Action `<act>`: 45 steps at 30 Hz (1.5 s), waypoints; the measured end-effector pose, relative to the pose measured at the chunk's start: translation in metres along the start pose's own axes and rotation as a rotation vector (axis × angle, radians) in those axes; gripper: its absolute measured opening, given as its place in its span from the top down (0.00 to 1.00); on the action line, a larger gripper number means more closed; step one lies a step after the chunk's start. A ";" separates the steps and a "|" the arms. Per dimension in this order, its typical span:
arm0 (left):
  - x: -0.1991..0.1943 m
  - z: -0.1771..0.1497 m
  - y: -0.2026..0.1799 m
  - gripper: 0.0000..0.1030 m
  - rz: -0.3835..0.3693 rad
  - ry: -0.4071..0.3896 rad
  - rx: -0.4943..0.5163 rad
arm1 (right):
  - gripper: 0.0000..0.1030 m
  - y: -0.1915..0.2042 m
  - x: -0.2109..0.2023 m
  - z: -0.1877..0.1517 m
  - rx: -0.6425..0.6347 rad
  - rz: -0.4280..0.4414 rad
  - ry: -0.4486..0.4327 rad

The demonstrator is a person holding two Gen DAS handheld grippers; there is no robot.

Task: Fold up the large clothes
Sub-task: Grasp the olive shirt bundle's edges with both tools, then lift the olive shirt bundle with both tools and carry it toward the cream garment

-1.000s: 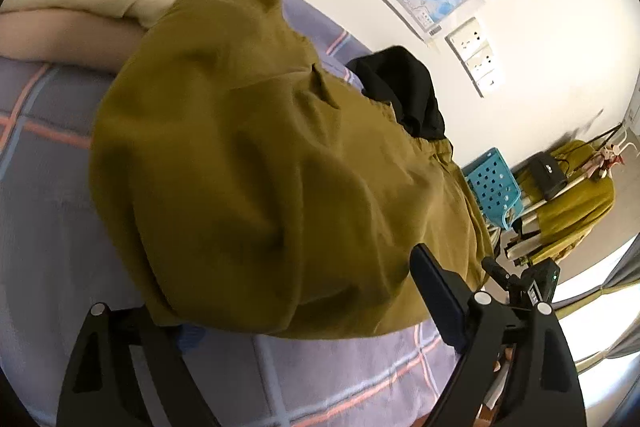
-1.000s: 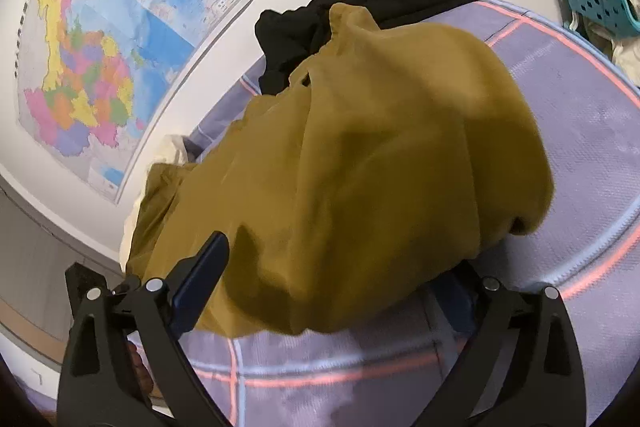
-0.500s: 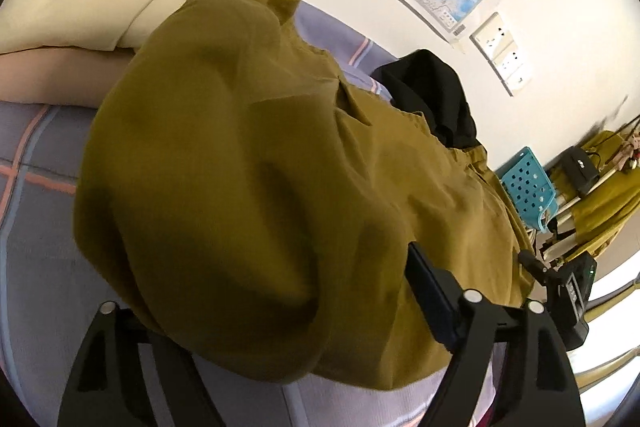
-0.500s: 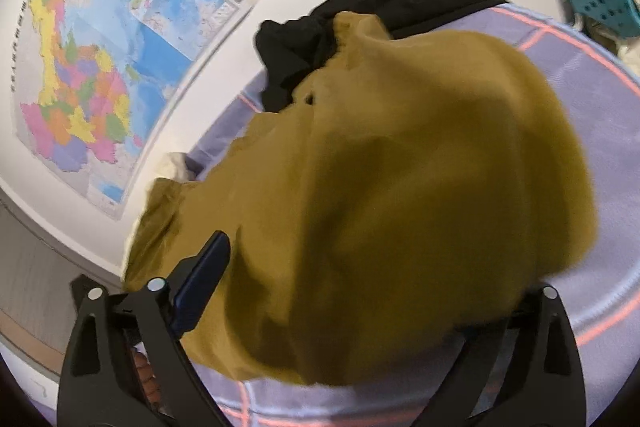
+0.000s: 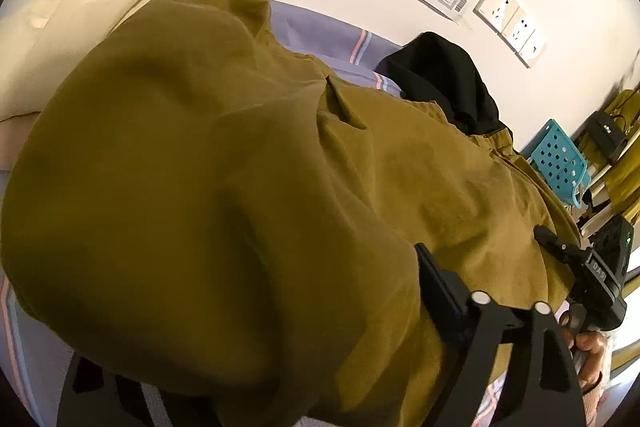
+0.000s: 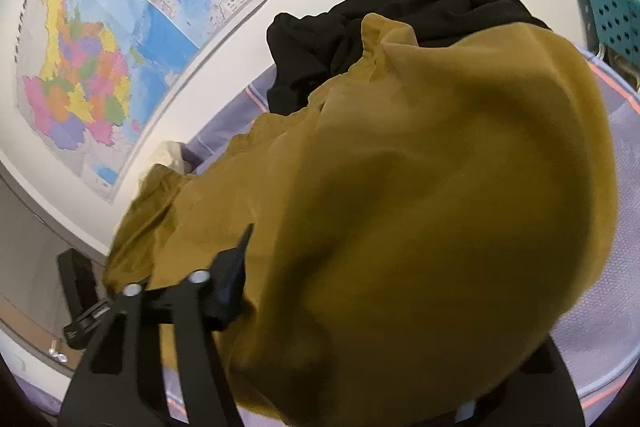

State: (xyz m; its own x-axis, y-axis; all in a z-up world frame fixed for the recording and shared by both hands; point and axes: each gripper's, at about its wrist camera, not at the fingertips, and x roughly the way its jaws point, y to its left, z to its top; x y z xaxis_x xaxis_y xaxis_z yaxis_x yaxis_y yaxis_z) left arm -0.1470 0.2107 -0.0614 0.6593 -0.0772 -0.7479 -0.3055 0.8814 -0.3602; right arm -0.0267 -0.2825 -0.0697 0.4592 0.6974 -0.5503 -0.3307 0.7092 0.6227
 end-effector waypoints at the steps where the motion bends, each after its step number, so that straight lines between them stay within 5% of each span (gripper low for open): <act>1: 0.000 0.000 0.000 0.21 0.001 0.002 0.004 | 0.44 -0.002 0.000 0.000 0.005 0.011 0.006; 8: 0.002 0.003 -0.002 0.22 0.013 0.010 0.019 | 0.12 0.006 0.011 0.002 -0.001 0.017 0.014; 11: 0.004 0.003 -0.002 0.22 0.012 0.012 0.025 | 0.11 0.013 0.017 0.003 -0.020 -0.013 0.008; 15: 0.006 0.004 -0.004 0.23 0.010 0.013 0.030 | 0.29 0.016 0.018 0.003 -0.047 -0.060 0.002; 17: 0.006 0.005 -0.006 0.28 0.006 0.013 0.032 | 0.48 0.012 0.016 0.005 -0.036 -0.045 0.006; 19: 0.003 0.004 -0.009 0.33 0.010 0.007 0.046 | 0.56 0.010 0.012 0.007 -0.027 -0.010 0.012; 22: 0.001 0.005 -0.012 0.36 0.013 -0.001 0.079 | 0.55 0.009 0.013 0.007 -0.026 -0.003 0.020; 26: 0.009 0.007 -0.004 0.27 -0.007 0.032 0.057 | 0.35 0.001 0.019 0.009 0.033 0.043 0.037; 30: 0.010 0.008 -0.003 0.28 -0.008 0.031 0.060 | 0.31 0.008 0.023 0.009 -0.001 0.025 0.031; 38: 0.007 0.008 -0.013 0.38 0.016 0.020 0.091 | 0.62 0.010 0.018 0.007 -0.036 0.013 0.029; 42: 0.003 0.008 -0.018 0.42 0.017 0.007 0.125 | 0.65 0.011 0.013 0.007 -0.034 0.030 0.036; 45: 0.006 0.010 -0.014 0.41 0.009 0.017 0.119 | 0.57 0.005 0.017 0.010 0.010 0.044 0.049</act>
State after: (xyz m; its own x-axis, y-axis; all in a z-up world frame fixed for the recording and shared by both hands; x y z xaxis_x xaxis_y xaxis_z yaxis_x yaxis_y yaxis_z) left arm -0.1321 0.2020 -0.0552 0.6449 -0.0758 -0.7605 -0.2271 0.9311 -0.2854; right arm -0.0127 -0.2679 -0.0703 0.4029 0.7325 -0.5488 -0.3410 0.6766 0.6527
